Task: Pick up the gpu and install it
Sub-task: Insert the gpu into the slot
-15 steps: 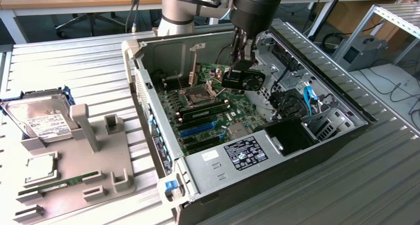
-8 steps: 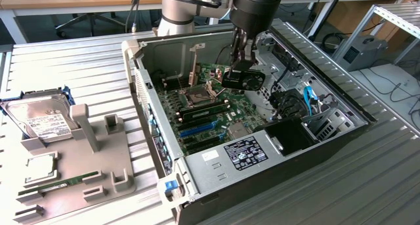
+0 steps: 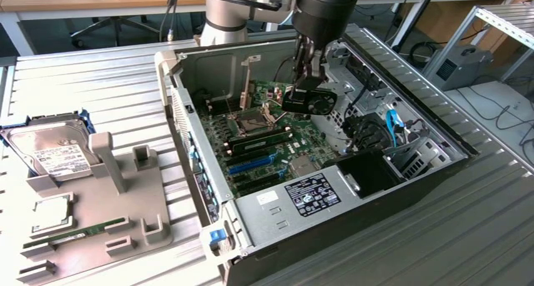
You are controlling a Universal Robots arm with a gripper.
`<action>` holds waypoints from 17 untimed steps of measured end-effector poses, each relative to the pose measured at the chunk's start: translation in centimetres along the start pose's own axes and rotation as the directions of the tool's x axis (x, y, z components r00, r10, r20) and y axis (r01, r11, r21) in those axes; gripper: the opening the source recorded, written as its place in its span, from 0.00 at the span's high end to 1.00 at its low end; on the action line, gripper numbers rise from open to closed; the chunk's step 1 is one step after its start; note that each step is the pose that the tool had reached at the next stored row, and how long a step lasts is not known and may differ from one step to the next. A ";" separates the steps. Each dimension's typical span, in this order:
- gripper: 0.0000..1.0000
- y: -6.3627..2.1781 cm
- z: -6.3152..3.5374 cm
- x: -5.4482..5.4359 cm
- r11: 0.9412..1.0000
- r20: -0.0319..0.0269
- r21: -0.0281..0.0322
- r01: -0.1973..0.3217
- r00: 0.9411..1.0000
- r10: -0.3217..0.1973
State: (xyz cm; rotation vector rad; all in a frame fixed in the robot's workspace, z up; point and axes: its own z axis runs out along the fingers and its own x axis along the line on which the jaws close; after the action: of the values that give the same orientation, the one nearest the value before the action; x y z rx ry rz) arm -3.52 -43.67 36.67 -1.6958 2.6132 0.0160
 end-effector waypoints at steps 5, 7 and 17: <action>0.74 0.00 0.10 0.0 0.997 0.001 -0.002 0.083 0.997 -0.083; 0.74 0.00 0.16 0.0 0.991 0.001 -0.004 0.136 0.991 -0.136; 0.74 0.00 0.21 0.0 0.966 0.002 -0.007 0.257 0.966 -0.257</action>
State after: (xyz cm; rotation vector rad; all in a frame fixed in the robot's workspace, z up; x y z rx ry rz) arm -3.52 -43.67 36.47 -2.0215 2.3722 0.0213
